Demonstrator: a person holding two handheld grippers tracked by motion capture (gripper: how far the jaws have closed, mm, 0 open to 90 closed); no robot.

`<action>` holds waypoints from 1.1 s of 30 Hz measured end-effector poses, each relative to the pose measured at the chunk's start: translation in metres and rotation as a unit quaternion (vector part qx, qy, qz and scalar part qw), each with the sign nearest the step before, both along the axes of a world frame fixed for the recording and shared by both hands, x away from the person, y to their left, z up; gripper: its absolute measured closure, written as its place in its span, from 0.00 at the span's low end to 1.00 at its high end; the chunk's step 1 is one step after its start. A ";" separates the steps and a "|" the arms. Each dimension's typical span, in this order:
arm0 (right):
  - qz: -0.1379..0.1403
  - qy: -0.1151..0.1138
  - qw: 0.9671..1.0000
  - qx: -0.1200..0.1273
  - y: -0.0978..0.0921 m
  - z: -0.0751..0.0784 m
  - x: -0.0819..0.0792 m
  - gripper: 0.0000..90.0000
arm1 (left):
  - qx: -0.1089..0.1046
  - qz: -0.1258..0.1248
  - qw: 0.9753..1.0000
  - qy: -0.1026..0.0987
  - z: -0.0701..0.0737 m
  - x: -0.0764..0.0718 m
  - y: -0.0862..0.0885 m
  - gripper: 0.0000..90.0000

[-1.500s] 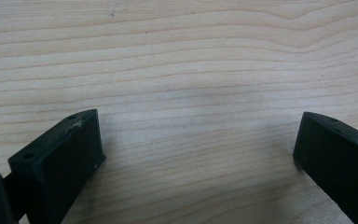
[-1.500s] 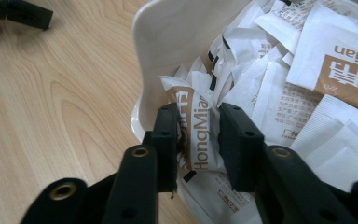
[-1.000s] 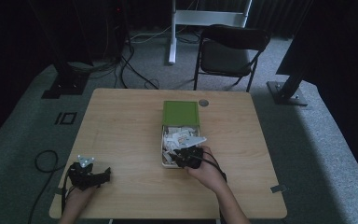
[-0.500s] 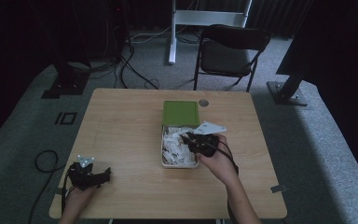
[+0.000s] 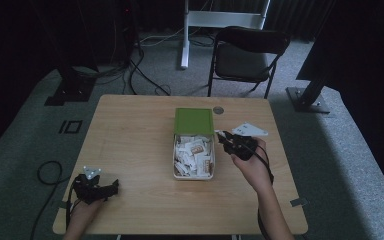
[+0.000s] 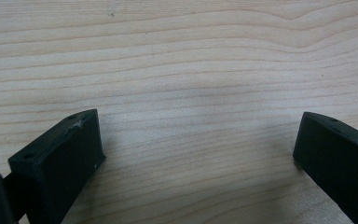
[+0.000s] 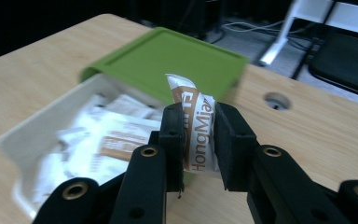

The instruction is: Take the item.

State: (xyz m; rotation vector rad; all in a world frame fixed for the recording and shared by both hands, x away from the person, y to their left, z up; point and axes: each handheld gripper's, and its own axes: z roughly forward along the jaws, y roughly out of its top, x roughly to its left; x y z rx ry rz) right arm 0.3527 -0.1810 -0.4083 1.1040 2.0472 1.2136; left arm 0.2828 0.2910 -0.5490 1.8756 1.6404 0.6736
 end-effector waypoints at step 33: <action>-0.173 0.081 0.982 0.002 -0.079 -0.091 0.056 0.82 | 0.000 0.000 1.000 0.000 0.000 0.000 0.000 0.02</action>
